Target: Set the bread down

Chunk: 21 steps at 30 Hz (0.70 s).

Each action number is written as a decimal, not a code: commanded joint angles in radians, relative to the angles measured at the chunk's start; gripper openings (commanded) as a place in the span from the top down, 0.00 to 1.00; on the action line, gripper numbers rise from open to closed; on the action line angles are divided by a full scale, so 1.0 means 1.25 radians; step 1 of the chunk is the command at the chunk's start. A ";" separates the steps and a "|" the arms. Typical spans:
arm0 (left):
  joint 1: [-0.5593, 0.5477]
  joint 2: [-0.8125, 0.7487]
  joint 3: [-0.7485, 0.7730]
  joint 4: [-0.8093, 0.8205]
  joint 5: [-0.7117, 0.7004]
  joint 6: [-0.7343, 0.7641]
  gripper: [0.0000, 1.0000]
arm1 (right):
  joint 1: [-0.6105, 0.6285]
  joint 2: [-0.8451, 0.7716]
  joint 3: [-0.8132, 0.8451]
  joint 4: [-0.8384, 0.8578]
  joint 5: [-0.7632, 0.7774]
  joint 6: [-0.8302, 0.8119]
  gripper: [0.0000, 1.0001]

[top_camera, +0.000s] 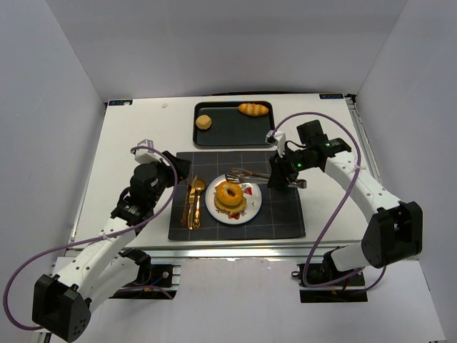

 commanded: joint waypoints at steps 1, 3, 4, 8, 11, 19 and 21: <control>0.002 -0.008 0.005 0.004 -0.004 -0.001 0.29 | -0.001 -0.009 0.048 0.014 -0.008 -0.001 0.56; 0.002 -0.008 0.003 0.004 -0.003 -0.001 0.31 | -0.007 -0.020 0.080 0.036 0.005 0.008 0.63; 0.002 -0.008 0.000 0.004 0.001 -0.001 0.33 | -0.013 -0.025 0.092 0.047 0.010 0.011 0.72; 0.002 0.006 -0.008 0.031 0.039 -0.004 0.79 | -0.083 -0.113 0.068 0.218 0.111 0.069 1.00; 0.002 0.029 -0.004 0.035 0.055 -0.001 1.00 | -0.149 -0.204 -0.063 0.419 0.253 0.153 1.00; 0.002 0.069 0.018 0.028 0.079 0.029 0.61 | -0.336 -0.265 -0.428 0.696 0.536 0.248 1.00; 0.002 0.079 0.028 0.024 0.090 0.040 0.53 | -0.377 -0.241 -0.463 0.705 0.497 0.262 1.00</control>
